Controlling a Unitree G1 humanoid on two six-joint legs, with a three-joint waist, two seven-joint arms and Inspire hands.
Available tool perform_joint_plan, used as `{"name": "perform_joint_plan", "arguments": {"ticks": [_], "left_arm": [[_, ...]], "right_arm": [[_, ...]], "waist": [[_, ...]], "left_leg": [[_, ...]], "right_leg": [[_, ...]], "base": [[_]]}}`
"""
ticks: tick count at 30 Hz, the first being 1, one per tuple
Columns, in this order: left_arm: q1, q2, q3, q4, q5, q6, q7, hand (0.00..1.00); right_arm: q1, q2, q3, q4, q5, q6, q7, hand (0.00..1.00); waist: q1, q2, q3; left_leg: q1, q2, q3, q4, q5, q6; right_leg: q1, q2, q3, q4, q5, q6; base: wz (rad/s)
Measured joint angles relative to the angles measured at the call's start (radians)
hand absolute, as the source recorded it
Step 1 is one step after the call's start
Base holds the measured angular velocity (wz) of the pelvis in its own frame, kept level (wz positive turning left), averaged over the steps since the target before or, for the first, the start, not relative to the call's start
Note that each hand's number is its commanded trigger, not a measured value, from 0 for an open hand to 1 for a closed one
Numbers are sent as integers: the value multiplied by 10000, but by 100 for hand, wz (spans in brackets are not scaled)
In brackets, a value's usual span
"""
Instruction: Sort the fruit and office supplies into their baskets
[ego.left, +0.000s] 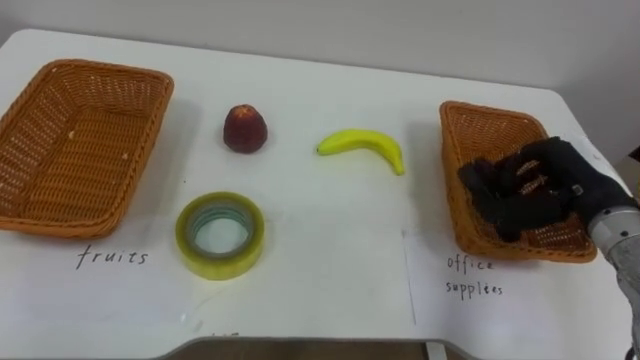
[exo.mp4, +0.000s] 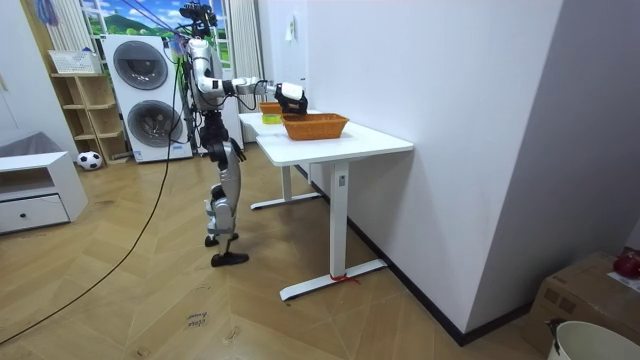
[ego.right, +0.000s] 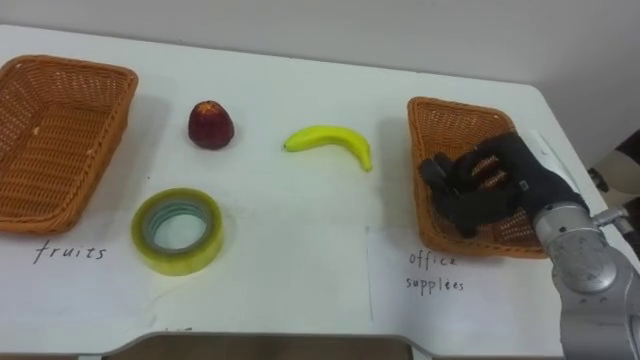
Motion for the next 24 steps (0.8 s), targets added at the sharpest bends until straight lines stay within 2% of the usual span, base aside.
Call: {"name": "perform_joint_plan", "arguments": {"ticks": [11, 18, 24], "left_arm": [[-29, -6, -14, -181, 61, -36, 107, 0], [-61, -8, 24, -271, 50, -71, 274, 0], [-80, -7, 13, -280, 50, -87, 478, 0]], "right_arm": [[0, -1, 3, 14, -138, 42, 4, 0], [-16, -3, -7, 162, -147, 22, -82, 0], [-112, -5, -3, 289, -175, -33, -314, 0]], "waist": [[14, -3, -3], [198, 17, 4], [222, 2, -3]], "left_leg": [[1, 2, 15, 0, 0, 0], [49, 2, 30, -1, 0, 0], [61, 3, 18, 0, 1, 1]], "right_leg": [[12, -2, 34, 7, 0, 0], [28, 5, 152, 33, 1, 0], [41, -11, 99, 53, 4, 3]], "base": [[0], [-1], [1]]}}
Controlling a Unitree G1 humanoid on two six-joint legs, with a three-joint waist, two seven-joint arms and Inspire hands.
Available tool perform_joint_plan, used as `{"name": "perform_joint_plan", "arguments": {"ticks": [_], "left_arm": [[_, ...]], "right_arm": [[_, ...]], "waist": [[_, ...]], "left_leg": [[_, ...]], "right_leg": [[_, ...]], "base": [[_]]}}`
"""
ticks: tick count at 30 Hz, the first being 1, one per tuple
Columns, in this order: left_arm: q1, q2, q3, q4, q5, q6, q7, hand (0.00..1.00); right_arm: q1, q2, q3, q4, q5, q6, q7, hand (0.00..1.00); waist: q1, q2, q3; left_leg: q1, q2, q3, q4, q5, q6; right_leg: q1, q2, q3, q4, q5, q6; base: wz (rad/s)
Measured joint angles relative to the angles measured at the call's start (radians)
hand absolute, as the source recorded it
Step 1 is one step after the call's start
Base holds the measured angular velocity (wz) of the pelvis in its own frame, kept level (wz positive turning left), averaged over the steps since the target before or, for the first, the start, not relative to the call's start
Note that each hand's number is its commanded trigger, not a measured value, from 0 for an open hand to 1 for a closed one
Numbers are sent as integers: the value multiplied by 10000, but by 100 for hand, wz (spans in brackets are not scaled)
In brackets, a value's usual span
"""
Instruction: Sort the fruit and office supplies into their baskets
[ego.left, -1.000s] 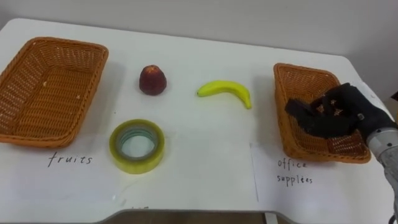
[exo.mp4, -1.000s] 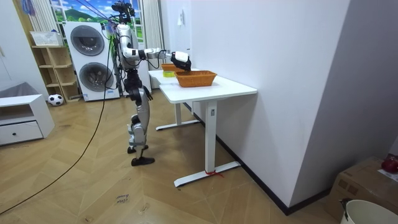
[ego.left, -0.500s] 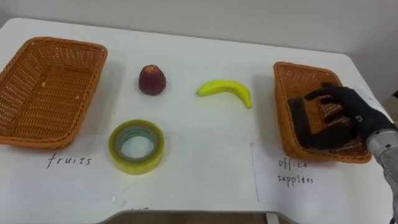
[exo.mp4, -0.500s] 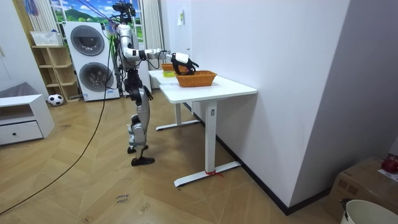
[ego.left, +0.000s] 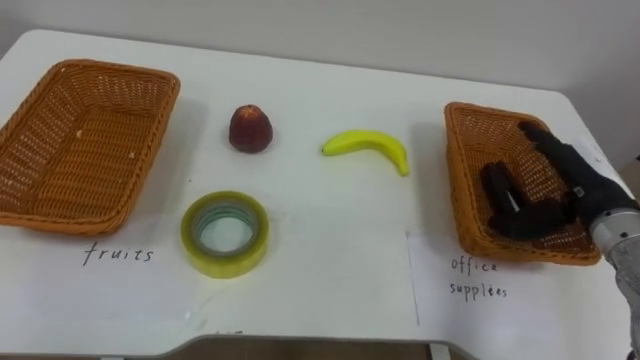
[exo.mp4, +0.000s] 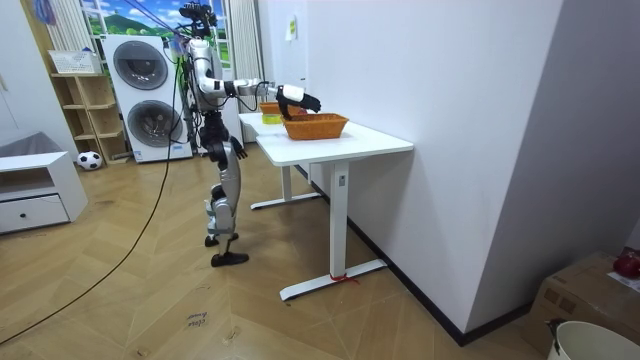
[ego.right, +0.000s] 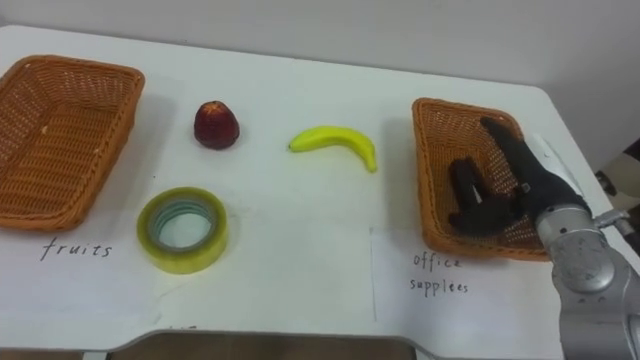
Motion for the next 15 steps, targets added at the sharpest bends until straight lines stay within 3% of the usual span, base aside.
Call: {"name": "perform_joint_plan", "arguments": {"ticks": [13, 15], "left_arm": [[10, -5, 2, 121, -12, 32, -242, 0], [18, -2, -5, 125, -14, 11, -201, 0]], "right_arm": [[-304, -92, -6, -1440, 508, -23, -684, 0], [-503, -92, -5, -1547, 849, -174, -989, 0]], "waist": [[2, 90, 62], [-2, 104, 67]], "left_leg": [[5, 7, 37, 5, -1, 0], [11, 8, 11, 30, -1, 0]], "right_leg": [[-4, 17, -27, 87, 1, 0], [-10, 12, -37, 109, 1, 0]], "base": [[0], [0]]}}
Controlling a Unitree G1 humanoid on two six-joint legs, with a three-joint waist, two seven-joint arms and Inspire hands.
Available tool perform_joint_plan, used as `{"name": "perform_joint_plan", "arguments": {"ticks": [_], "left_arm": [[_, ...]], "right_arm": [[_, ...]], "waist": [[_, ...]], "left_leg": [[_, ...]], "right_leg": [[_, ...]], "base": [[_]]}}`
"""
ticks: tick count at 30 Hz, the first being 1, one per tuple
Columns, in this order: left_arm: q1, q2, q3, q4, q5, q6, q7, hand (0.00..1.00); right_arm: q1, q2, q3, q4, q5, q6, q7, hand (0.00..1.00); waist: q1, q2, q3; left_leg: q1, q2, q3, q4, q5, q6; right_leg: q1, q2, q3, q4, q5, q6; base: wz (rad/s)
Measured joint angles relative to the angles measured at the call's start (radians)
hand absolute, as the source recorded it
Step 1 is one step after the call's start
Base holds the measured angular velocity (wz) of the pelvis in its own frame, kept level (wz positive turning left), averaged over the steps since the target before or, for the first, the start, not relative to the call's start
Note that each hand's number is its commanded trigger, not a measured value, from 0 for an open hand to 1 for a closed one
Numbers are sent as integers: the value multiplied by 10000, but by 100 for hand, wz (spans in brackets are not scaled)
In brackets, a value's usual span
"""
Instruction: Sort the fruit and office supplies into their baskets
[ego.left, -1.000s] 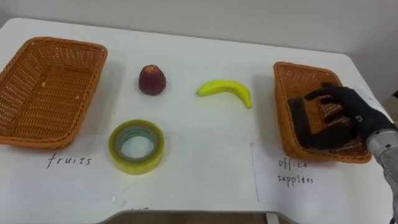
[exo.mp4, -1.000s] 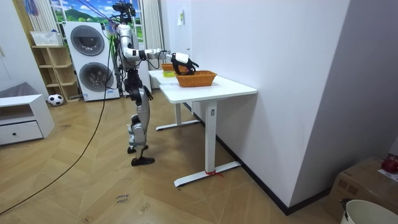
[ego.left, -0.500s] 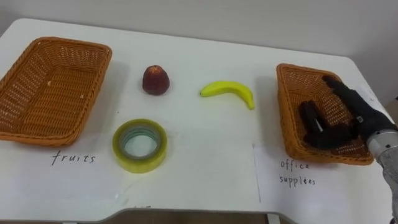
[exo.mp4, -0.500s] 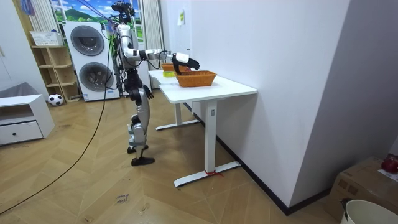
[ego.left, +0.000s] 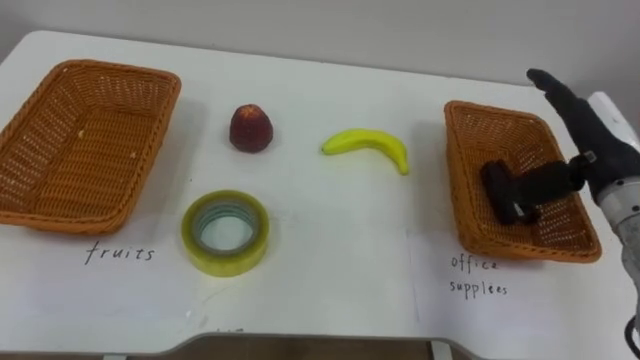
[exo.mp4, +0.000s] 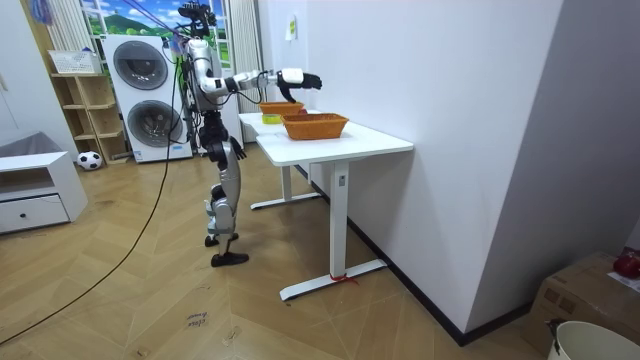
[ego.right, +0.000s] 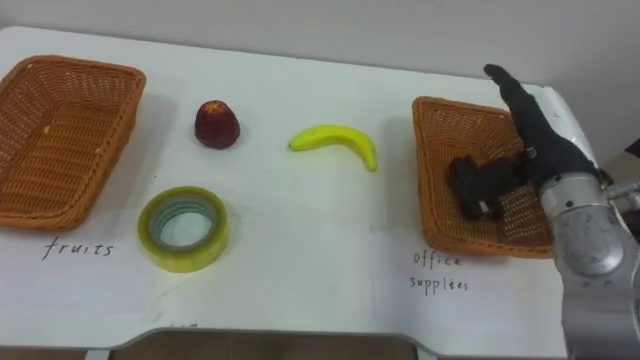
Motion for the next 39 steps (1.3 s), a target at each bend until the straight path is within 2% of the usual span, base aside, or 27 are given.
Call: {"name": "perform_joint_plan", "arguments": {"ticks": [9, 12, 17, 22, 29, 33, 37, 39], "left_arm": [[405, 47, -14, 352, -55, -53, 44, 0], [500, 52, -26, 423, -52, 55, 96, 0], [596, 43, -194, 428, 40, 96, 322, 0], [602, -10, -216, 402, 130, 177, 485, 0], [308, -1, -258, 371, 156, 307, 526, 0], [78, 61, -841, 368, 184, 288, 768, 0], [122, 46, -1106, 371, 280, 272, 952, 0], [222, 51, -1206, 373, 300, 277, 970, 0]], "right_arm": [[-69, 104, 98, -1076, 744, -69, -296, 0], [-68, 105, 212, -1120, 928, -55, -342, 0], [-63, 288, 889, -1119, 966, -53, -388, 0], [-63, 315, 1275, -1126, 1047, -54, -382, 0], [-68, 386, 1767, -1125, 1498, -53, -337, 0], [-76, 552, 2046, -1053, 2226, -55, -352, 0], [-93, 1068, 2302, -1016, 2540, -55, -326, 0], [-93, 1204, 2540, -1016, 2658, -55, -254, 0]], "waist": [[93, -22, -53], [179, -41, -80], [388, -15, -93], [583, 112, -177], [625, 228, -120], [726, 267, -102], [841, 348, -45], [855, 374, -27]], "left_leg": [[-17, 5, -16, -9, -1, 0], [-21, 15, -74, -11, -1, 0], [-30, 7, -229, -8, -1, 0], [-28, 7, -284, -10, -1, 0], [-49, -5, -388, -5, 3, 6], [-98, 2, -476, -22, 2, 5], [-95, 5, -428, 5, 4, 5], [-121, 1, -433, 2, 4, 5]], "right_leg": [[31, -16, -136, 2, 0, 0], [53, -32, -352, 4, 2, -1], [102, -32, -438, 3, 3, -4], [130, -44, -531, 2, 3, -4], [143, -57, -584, -1, 3, -4], [132, -47, -654, -7, 3, -4], [133, -44, -660, -18, 3, -4], [114, -51, -690, -22, 3, -3]], "base": [[1], [5], [8], [5], [2], [4], [0], [2]]}}
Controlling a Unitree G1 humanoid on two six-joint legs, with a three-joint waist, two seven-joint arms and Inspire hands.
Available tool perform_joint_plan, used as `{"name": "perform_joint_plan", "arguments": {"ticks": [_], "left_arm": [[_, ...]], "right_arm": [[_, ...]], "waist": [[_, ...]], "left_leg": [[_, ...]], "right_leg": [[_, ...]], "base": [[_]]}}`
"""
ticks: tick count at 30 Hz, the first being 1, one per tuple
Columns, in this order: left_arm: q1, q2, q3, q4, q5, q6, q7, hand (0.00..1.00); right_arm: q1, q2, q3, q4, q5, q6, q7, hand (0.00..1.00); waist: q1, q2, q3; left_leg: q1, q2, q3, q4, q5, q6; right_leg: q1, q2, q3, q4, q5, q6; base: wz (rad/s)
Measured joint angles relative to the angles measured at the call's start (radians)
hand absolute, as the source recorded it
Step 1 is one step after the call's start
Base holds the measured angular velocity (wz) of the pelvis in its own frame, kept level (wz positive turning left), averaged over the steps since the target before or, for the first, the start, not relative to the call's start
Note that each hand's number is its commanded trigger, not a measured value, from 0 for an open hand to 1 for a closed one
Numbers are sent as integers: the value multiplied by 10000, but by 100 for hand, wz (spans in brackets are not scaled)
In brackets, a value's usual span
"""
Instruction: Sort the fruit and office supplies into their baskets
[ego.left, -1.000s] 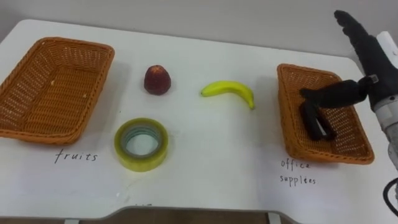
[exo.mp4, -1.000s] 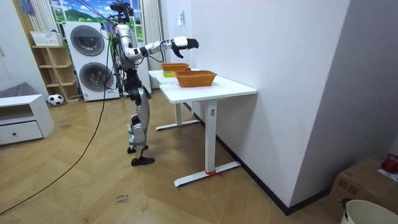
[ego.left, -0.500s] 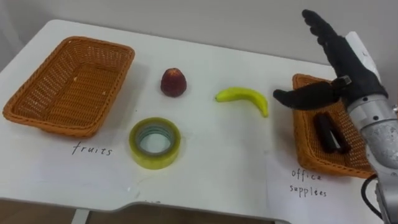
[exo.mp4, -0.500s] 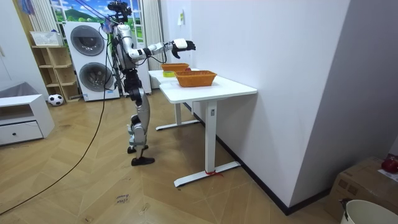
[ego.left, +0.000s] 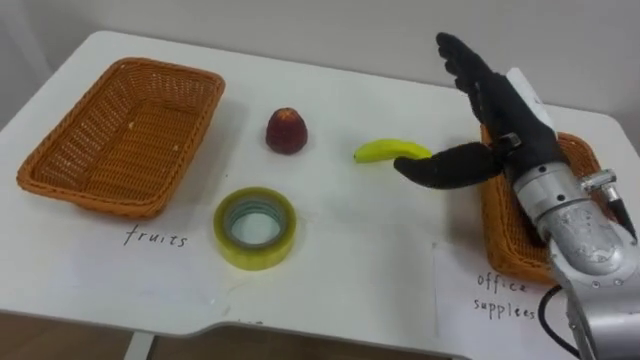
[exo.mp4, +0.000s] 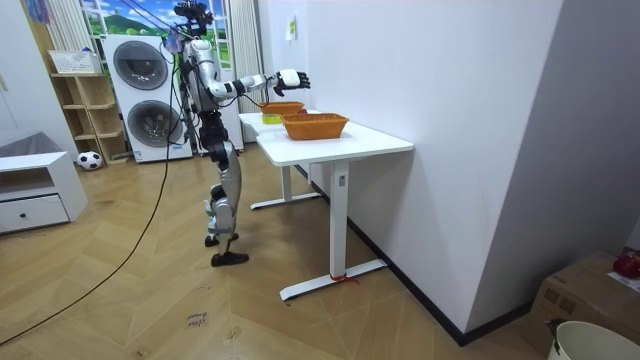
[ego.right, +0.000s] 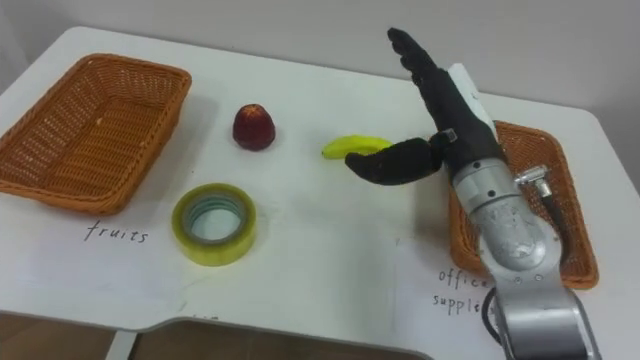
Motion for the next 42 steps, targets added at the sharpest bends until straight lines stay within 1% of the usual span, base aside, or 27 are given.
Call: {"name": "perform_joint_plan", "arguments": {"ticks": [3, 4, 6, 8, 10, 12, 14, 16, 20, 23, 26, 28, 30, 33, 36, 42], "left_arm": [[54, -24, -91, 0, 0, 12, -4, 0], [41, -33, -90, 0, 0, 13, -10, 0], [35, -80, -74, 0, 0, 21, -21, 0], [41, -113, -71, -3, 1, 50, -72, 0], [5, -155, -71, -102, 2, 187, -123, 0], [16, -205, -66, -215, 3, 243, -197, 0], [-27, -267, -61, -242, 86, 256, -278, 0], [-63, -311, -94, -266, 217, 259, -295, 0], [-109, -320, -97, -321, 217, 260, -295, 0], [-215, -347, -100, -321, 228, 263, -296, 0], [-283, -351, -134, -321, 220, 264, -304, 0], [-305, -350, -196, -321, 222, 266, -319, 0], [-324, -353, -218, -321, 221, 266, -360, 0], [-344, -354, -229, -321, 219, 266, -480, 0], [-370, -361, -416, -321, 219, 262, -487, 0], [-409, -365, -562, -322, 219, 260, -488, 0]], "right_arm": [[-2, 16, 300, 0, 361, 0, 151, 0], [-2, 31, 351, 0, 361, 0, 274, 0], [-4, 37, 352, 6, 334, 0, 362, 0], [-53, 68, 351, 86, 335, 0, 400, 0], [-290, 162, 352, 412, 329, 8, 490, 0], [-409, 183, 351, 523, 289, 20, 505, 0], [-438, 287, 353, 522, 257, 20, 504, 0], [-443, 478, 392, 610, 266, 17, 459, 0], [-444, 582, 523, 854, 122, 17, 322, 0], [-447, 619, 690, 1131, -153, 17, 232, 0], [-448, 664, 820, 1230, -196, 18, 196, 0], [-465, 699, 947, 1323, -217, 18, 108, 0], [-466, 698, 1056, 1389, -207, 18, 80, 0], [-467, 716, 1246, 1398, -206, 17, 26, 0], [-537, 727, 1510, 1495, -205, 14, -84, 0], [-699, 748, 1898, 1596, -121, 14, -250, 0]], "waist": [[29, 10, 5], [86, 14, 3], [222, 13, 1], [252, 18, 2], [248, -8, -14], [261, -25, -26], [296, -48, -42], [324, -70, -55], [404, -130, -79], [475, -119, -69], [494, -54, -24], [475, -12, 5], [500, 1, 14], [511, -1, 11], [517, -15, 1], [560, -6, 8]], "left_leg": [[-128, -12, -27, 38, 0, 0], [-195, -17, -50, 82, 0, 0], [-239, -36, -70, 113, 1, 2], [-266, -50, -95, 123, 10, 15], [-306, -59, -122, 150, 10, 17], [-328, -69, -162, 152, 17, 27], [-355, -72, -205, 159, 20, 32], [-387, -72, -264, 170, 21, 33], [-409, -72, -338, 155, 22, 33], [-412, -84, -349, 150, 23, 35], [-419, -93, -373, 145, 28, 43], [-455, -99, -467, 141, 28, 44], [-457, -93, -464, 153, 28, 44], [-512, -102, -525, 172, 30, 44], [-571, -130, -609, 200, 35, 49], [-575, -137, -597, 199, 37, 51]], "right_leg": [[-90, -36, -171, 4, 0, 0], [-120, -54, -245, 4, 0, 0], [-136, -80, -277, 2, 0, 1], [-135, -103, -350, 1, -1, 2], [-139, -126, -484, 1, -1, 3], [-143, -138, -549, 1, -1, 3], [-143, -137, -568, 0, -2, 3], [-145, -134, -607, -15, -1, 3], [-146, -132, -662, -12, -2, 3], [-145, -142, -655, -11, -1, 2], [-145, -145, -658, -11, -1, 3], [-146, -149, -731, -13, -1, 3], [-153, -143, -740, -20, -1, 3], [-148, -138, -769, -86, -1, 3], [-147, -150, -770, -148, -1, 3], [-148, -161, -782, -158, -1, 3]], "base": [[5], [5], [5], [7], [7], [7], [7], [6], [4], [0], [1], [8], [3], [5], [5], [1]]}}
